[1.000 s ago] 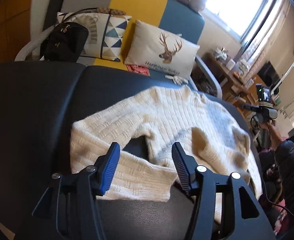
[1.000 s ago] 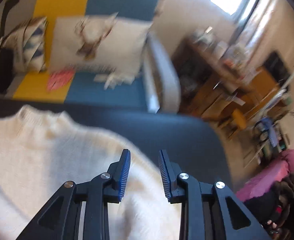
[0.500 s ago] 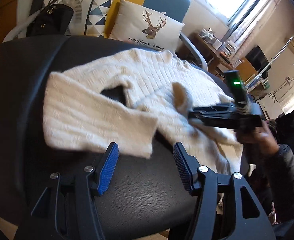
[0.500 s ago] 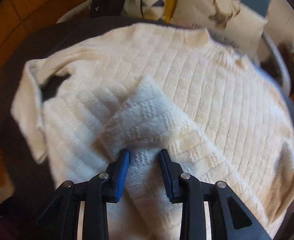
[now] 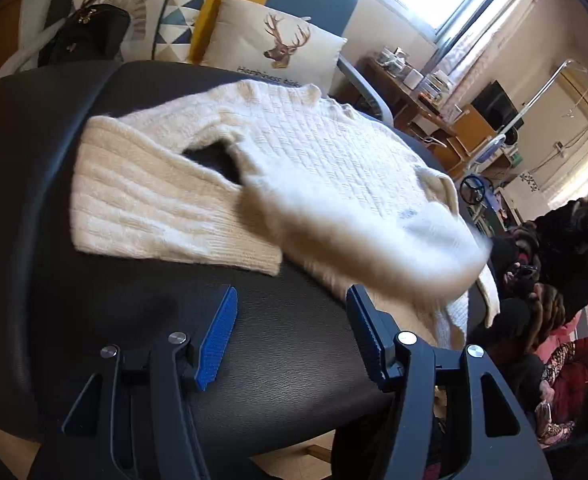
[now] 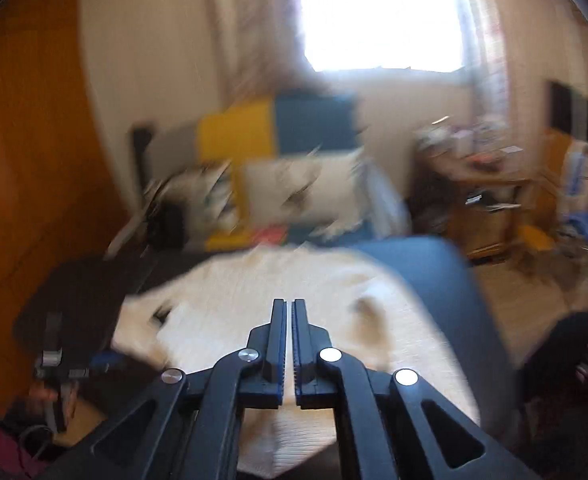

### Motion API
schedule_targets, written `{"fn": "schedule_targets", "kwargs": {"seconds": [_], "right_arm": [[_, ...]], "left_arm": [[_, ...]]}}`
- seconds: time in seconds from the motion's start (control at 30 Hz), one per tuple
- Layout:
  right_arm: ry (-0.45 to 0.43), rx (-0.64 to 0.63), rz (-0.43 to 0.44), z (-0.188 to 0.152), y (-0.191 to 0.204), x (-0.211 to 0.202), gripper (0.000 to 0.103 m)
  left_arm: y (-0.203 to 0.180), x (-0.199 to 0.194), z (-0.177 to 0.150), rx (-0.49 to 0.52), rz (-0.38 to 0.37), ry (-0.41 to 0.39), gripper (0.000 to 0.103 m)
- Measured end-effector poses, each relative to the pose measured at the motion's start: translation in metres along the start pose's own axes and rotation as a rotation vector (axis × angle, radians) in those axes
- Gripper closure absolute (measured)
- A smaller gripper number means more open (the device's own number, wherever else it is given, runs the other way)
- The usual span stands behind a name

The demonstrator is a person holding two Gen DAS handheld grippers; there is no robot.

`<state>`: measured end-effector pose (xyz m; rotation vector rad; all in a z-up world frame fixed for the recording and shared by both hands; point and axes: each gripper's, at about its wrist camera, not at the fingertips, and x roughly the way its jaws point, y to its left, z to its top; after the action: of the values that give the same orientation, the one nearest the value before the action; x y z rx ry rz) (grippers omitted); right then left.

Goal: Fold clothes

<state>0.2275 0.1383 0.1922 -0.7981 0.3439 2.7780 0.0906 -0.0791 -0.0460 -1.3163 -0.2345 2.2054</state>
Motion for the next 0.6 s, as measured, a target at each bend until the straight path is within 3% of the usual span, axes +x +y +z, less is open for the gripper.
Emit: {"fn": "schedule_targets", "kwargs": {"seconds": [0.03, 0.07, 0.1, 0.2, 0.3, 0.37, 0.43, 0.6], "right_arm": [[0.028, 0.027, -0.039, -0.006, -0.011, -0.009, 0.079], [0.057, 0.055, -0.078, -0.012, -0.022, -0.017, 0.075], [0.092, 0.078, -0.085, -0.022, -0.029, -0.015, 0.075], [0.326, 0.128, -0.012, -0.084, -0.025, 0.041, 0.075], [0.507, 0.064, 0.029, -0.149, 0.004, 0.11, 0.077], [0.573, 0.03, 0.068, -0.182, 0.022, 0.142, 0.077], [0.57, -0.022, 0.06, -0.196, 0.038, 0.16, 0.077], [0.553, -0.08, 0.052, -0.189, 0.053, 0.201, 0.077]], "left_arm": [[-0.002, 0.003, 0.0, -0.002, -0.004, 0.006, 0.043], [-0.002, 0.007, 0.001, -0.014, -0.009, 0.016, 0.043], [-0.003, 0.01, 0.001, -0.027, -0.024, 0.028, 0.043], [-0.01, 0.016, 0.0, -0.043, -0.082, 0.054, 0.043], [-0.033, 0.022, -0.009, 0.055, -0.057, 0.081, 0.043], [-0.05, 0.025, -0.02, 0.136, -0.05, 0.106, 0.043], [-0.064, 0.027, -0.03, 0.198, -0.056, 0.125, 0.043], [-0.088, 0.032, -0.05, 0.283, -0.071, 0.161, 0.043]]}}
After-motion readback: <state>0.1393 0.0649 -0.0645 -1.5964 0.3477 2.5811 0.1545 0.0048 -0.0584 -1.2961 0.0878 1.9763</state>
